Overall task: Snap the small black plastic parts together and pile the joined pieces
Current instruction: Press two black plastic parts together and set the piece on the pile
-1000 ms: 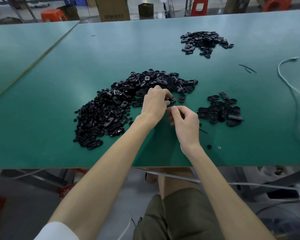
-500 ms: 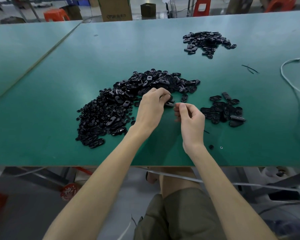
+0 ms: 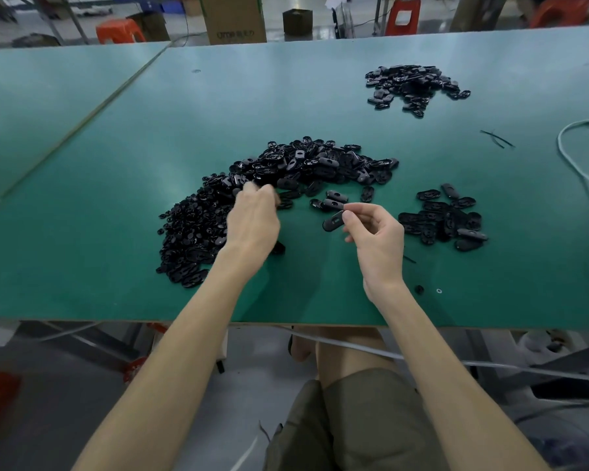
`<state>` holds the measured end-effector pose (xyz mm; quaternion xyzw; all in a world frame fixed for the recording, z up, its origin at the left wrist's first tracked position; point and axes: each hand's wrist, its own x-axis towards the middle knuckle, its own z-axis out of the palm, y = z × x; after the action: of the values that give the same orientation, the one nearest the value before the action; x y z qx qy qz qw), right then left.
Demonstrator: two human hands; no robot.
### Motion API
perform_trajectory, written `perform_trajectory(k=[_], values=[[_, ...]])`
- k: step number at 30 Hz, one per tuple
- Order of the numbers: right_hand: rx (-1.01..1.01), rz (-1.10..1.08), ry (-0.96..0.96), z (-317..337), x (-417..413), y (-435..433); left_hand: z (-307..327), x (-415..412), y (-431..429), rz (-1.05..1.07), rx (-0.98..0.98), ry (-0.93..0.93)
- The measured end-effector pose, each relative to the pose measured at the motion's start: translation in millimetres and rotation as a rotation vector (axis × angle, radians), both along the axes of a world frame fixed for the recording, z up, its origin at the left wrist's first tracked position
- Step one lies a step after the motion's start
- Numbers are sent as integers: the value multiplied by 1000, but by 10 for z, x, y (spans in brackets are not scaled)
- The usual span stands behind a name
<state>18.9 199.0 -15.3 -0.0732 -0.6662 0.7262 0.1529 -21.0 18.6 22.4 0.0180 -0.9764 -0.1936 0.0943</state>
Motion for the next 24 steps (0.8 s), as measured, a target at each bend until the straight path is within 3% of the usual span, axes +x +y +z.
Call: perform_trajectory(k=[3,12,19,24], values=[[7,2,-7,7,4,1,-64,7,-88,40,-125,-49],[15,2,-14,-3,-2,0,-50,-16,-100,28,119,7],[9,-9,9,-21,-4,8,-21,48,358,-249,735,-36],[27,-51,22,-7,-3,8,-201,89,652,-183,1225,-11]])
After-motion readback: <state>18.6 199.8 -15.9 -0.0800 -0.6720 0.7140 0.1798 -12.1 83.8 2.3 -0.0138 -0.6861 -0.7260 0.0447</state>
